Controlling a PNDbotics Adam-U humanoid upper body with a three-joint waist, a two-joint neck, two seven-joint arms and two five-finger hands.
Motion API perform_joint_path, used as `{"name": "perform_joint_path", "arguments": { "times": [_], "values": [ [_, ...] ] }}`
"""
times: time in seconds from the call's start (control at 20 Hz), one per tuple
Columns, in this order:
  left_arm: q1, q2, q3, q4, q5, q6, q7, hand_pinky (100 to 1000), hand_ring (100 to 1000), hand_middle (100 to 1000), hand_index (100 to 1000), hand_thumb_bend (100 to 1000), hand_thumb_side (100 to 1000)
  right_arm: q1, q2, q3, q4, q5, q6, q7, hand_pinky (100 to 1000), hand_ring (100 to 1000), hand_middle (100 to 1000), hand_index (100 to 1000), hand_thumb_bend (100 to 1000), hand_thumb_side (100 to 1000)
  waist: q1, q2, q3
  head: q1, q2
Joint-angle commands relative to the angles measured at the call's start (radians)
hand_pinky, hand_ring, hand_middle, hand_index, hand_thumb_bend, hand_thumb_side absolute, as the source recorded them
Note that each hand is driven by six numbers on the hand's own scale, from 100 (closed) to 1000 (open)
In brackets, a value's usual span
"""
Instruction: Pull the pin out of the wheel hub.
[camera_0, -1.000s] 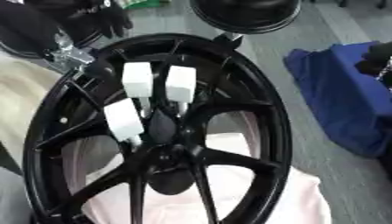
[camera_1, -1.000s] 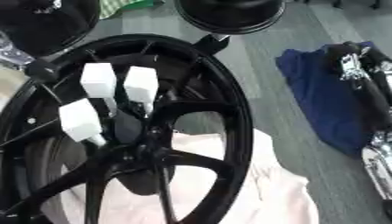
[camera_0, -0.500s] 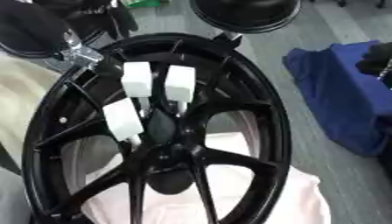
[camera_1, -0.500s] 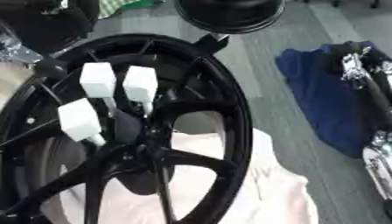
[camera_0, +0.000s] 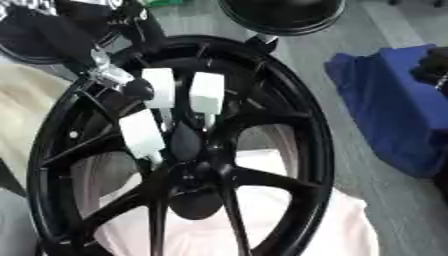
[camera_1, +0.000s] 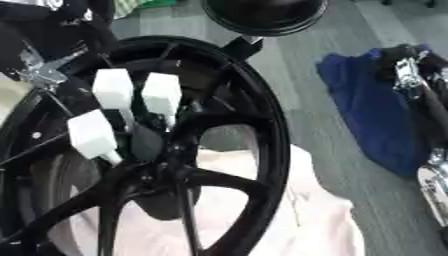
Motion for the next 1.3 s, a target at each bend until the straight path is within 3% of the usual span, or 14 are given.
{"name": "perform_joint_path", "arguments": {
  "times": [0.05,1.3],
  "values": [
    [-0.017,0.006,0.001,-0.006,-0.022,0.017,-0.008,889,759,708,826,660,525,-0.009,-0.018,-0.003,-0.019,-0.004,0.003,0.001,759,659,604,669,100,615,-0.003,-0.018,-0.002,0.008,0.006],
    [0.01,-0.022,-0.016,0.052,-0.111,-0.017,0.006,859,731,680,799,534,432,-0.015,-0.012,-0.004,-0.019,-0.005,0.0,0.0,760,659,603,668,100,620,0.0,-0.01,-0.018,0.027,0.01]
  ]
}}
